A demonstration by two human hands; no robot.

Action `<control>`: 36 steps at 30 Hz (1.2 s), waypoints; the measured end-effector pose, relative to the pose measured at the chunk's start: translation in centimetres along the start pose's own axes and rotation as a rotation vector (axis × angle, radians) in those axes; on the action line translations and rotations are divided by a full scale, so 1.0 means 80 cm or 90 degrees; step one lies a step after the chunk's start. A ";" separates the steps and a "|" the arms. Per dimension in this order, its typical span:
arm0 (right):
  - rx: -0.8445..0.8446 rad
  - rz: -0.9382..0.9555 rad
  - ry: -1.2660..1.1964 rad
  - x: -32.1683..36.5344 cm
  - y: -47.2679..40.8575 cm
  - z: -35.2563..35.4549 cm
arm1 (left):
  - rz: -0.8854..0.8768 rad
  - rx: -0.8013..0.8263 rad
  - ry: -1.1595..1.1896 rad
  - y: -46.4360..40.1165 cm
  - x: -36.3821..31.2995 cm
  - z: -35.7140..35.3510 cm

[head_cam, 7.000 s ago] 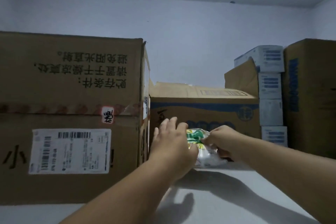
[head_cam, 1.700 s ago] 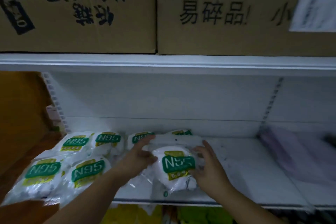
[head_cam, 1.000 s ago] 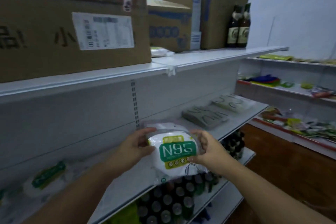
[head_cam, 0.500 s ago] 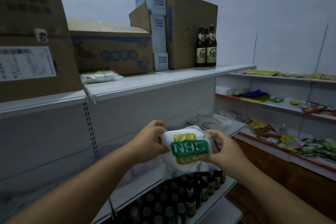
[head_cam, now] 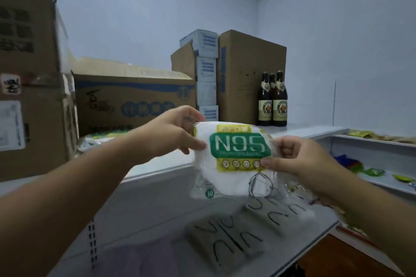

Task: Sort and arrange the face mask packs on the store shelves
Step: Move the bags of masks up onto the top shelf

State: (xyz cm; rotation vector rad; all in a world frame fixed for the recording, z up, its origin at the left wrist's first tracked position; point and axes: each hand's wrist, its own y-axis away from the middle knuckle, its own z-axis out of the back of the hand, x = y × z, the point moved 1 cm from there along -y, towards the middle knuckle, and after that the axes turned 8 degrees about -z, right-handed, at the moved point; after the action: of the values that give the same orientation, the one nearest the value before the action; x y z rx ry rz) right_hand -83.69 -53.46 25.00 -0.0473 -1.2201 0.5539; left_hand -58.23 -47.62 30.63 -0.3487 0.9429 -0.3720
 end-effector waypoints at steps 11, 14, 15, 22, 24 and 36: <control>-0.032 -0.055 -0.072 0.045 -0.236 -0.061 | 0.090 -0.291 -0.086 -0.131 0.058 0.110; 0.027 -0.107 -0.020 0.045 -0.292 -0.096 | 0.131 -0.363 -0.162 -0.137 0.094 0.131; 0.048 -0.118 -0.006 0.044 -0.310 -0.107 | 0.147 -0.376 -0.176 -0.137 0.107 0.135; 0.169 -0.121 0.081 0.041 -0.391 -0.157 | 0.199 -0.329 -0.402 -0.118 0.146 0.152; 0.196 -0.131 0.074 0.033 -0.393 -0.174 | 0.233 -0.217 -0.451 -0.108 0.147 0.151; 0.241 -0.054 0.263 0.005 -0.395 -0.196 | 0.360 0.083 -0.563 -0.094 0.146 0.146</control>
State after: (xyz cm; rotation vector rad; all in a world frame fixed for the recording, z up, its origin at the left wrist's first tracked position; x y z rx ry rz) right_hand -57.59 -76.65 29.92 0.2019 -0.6997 0.6557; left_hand -43.45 -58.05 31.95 -0.0869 0.1177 0.2430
